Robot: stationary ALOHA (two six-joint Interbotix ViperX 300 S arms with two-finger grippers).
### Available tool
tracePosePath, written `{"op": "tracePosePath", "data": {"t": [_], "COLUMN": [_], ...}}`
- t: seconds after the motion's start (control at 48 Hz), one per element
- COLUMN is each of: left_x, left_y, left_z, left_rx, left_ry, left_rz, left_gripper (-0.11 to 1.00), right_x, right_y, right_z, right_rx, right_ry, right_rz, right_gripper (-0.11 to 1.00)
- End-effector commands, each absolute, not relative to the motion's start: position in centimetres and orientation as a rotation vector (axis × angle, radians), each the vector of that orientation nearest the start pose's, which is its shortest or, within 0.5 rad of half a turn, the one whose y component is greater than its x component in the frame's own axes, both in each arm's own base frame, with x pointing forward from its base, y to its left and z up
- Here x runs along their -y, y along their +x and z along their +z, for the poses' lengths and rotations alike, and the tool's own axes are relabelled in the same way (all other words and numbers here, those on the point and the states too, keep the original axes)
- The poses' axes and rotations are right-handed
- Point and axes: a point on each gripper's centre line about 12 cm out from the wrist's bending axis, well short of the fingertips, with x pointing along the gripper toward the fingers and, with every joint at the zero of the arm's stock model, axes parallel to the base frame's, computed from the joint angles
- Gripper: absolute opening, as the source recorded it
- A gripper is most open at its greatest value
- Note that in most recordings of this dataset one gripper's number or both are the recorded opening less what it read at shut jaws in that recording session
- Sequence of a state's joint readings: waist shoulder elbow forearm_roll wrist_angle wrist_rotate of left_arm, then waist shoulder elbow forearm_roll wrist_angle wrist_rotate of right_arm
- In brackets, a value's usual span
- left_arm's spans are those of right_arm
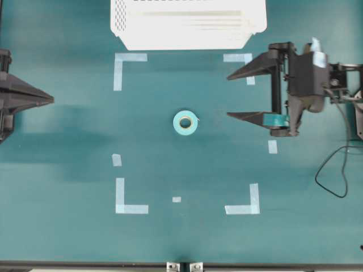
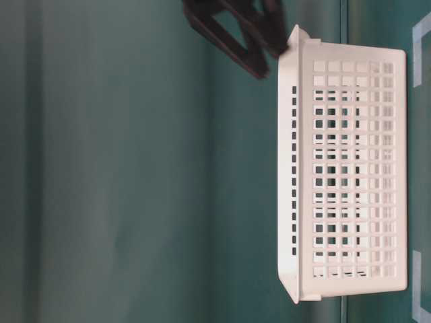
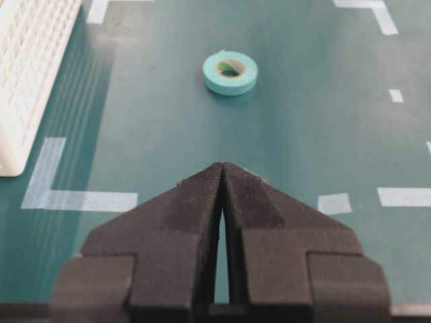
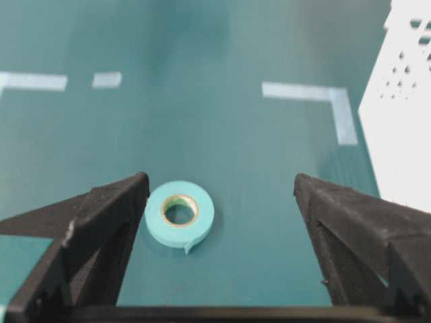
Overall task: Put the tape in the middle into the white basket.
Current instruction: 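Lower the open right gripper around the teal tape roll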
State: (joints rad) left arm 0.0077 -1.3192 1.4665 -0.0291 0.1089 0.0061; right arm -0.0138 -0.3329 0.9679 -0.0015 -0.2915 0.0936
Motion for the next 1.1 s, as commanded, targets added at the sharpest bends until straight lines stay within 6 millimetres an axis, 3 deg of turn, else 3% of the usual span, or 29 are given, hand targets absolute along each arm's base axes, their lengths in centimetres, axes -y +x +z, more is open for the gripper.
{"op": "tracePosePath", "data": {"t": [0.0, 0.292, 0.75, 1.084], "left_x": [-0.1, -0.2, -0.1, -0.1], "left_y": [13.6, 13.2, 12.8, 12.8], "left_z": [19.0, 18.1, 17.6, 17.6], "left_rx": [-0.241, -0.221, -0.196, -0.196], "left_ry": [-0.026, -0.023, -0.026, -0.027], "left_rz": [0.012, 0.014, 0.013, 0.013], "left_gripper": [-0.1, -0.1, -0.1, -0.1], "right_x": [0.5, 0.4, 0.2, 0.1], "right_y": [32.3, 34.0, 34.9, 36.1], "right_z": [21.8, 19.7, 18.2, 15.7], "right_rx": [-0.323, -0.379, -0.42, -0.488], "right_ry": [0.101, 0.13, 0.178, 0.177], "right_rz": [-0.031, -0.037, -0.042, -0.046], "right_gripper": [0.97, 0.97, 1.0, 1.0]}}
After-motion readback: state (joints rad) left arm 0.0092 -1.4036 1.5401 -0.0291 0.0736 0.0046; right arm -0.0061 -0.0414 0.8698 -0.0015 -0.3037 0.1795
